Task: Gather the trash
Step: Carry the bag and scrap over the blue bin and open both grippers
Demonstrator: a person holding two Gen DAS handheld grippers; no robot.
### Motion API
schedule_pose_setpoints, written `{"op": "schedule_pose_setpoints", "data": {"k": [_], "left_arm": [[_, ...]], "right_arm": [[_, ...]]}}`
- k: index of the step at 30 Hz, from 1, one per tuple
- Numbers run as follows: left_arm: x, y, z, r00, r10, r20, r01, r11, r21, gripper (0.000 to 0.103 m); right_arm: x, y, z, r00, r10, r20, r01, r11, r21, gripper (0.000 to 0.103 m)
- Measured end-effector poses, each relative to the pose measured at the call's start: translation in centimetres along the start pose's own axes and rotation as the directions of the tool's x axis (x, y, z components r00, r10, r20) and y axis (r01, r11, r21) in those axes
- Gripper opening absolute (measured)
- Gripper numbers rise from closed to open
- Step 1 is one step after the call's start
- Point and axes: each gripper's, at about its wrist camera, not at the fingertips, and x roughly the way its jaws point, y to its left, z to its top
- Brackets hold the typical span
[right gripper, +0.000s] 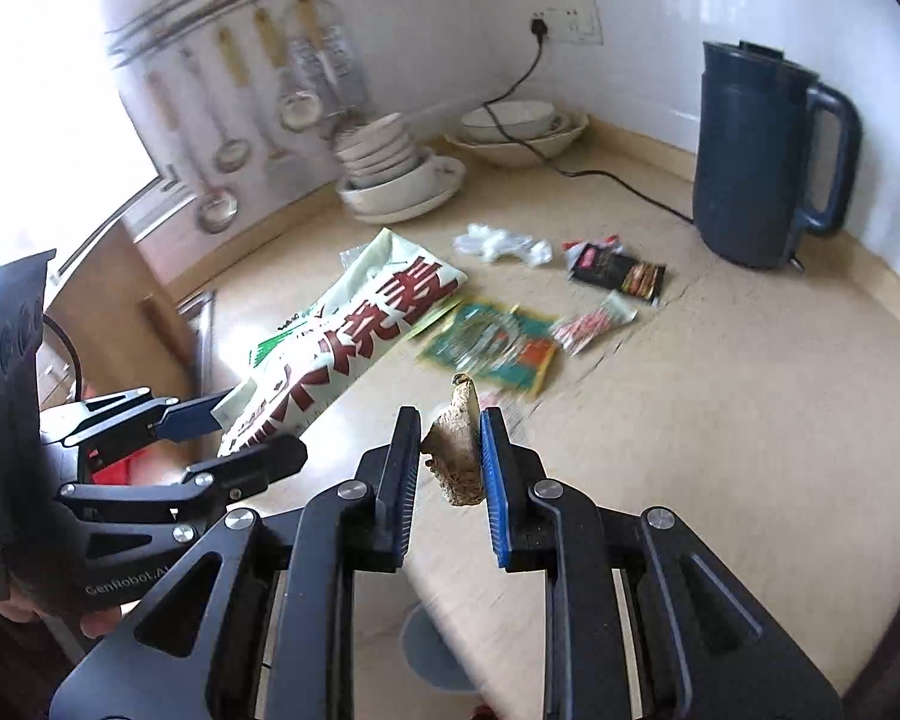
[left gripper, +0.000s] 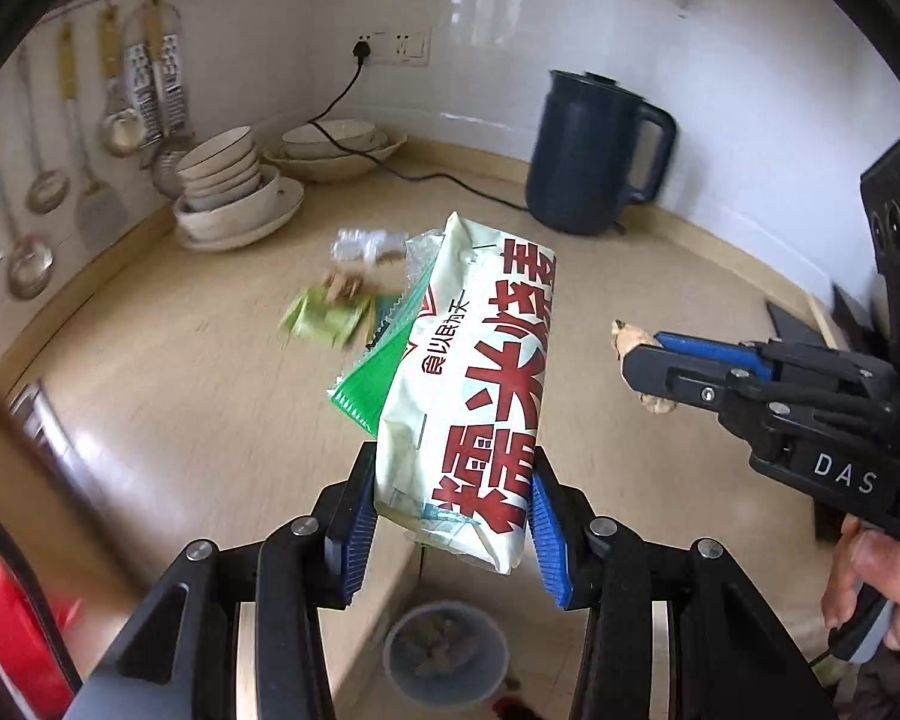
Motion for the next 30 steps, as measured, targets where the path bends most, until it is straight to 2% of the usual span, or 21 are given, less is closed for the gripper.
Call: {"op": "schedule_pose_setpoints", "data": {"k": [5,8,12,17,18,23,25,26,30], "left_arm": [[-5.5,0.6,-7.8,1.000,-0.009,-0.014,0.009,1.000,0.009,0.041],[-6.8,1.1,-12.1,0.997,-0.016,-0.075,0.014,1.000,-0.020,0.041],[-5.9,1.0,-16.6,0.986,-0.024,-0.168,0.017,0.999,-0.047,0.041],[-1.7,0.8,-21.0,0.965,-0.029,-0.262,0.009,0.997,-0.078,0.041],[-0.7,0.5,-22.0,0.924,-0.025,-0.382,-0.009,0.996,-0.088,0.041],[4.9,0.7,-27.2,0.884,-0.032,-0.466,-0.018,0.995,-0.101,0.041],[7.3,0.8,-29.1,0.867,-0.029,-0.497,-0.027,0.994,-0.105,0.041],[8.1,0.9,-29.9,0.805,-0.037,-0.593,-0.037,0.993,-0.112,0.041],[11.2,1.3,-33.5,0.756,-0.028,-0.654,-0.063,0.991,-0.115,0.042]], "right_arm": [[-2.9,5.4,-6.6,1.000,0.004,-0.020,-0.004,1.000,0.019,0.019],[-3.2,7.3,-10.3,0.998,0.017,-0.062,-0.014,0.999,0.048,0.019],[-1.7,8.4,-14.7,0.987,0.037,-0.156,-0.025,0.997,0.076,0.019],[2.6,7.7,-18.5,0.969,0.059,-0.240,-0.041,0.996,0.081,0.020],[4.0,7.3,-19.4,0.964,0.061,-0.258,-0.042,0.996,0.076,0.020],[9.9,5.2,-23.3,0.948,0.046,-0.315,-0.031,0.998,0.053,0.020],[12.7,4.1,-25.1,0.935,0.048,-0.351,-0.030,0.998,0.058,0.020],[13.8,3.7,-25.8,0.930,0.046,-0.364,-0.027,0.998,0.056,0.020],[18.5,1.5,-29.1,0.903,0.049,-0.428,-0.017,0.997,0.077,0.020]]}}
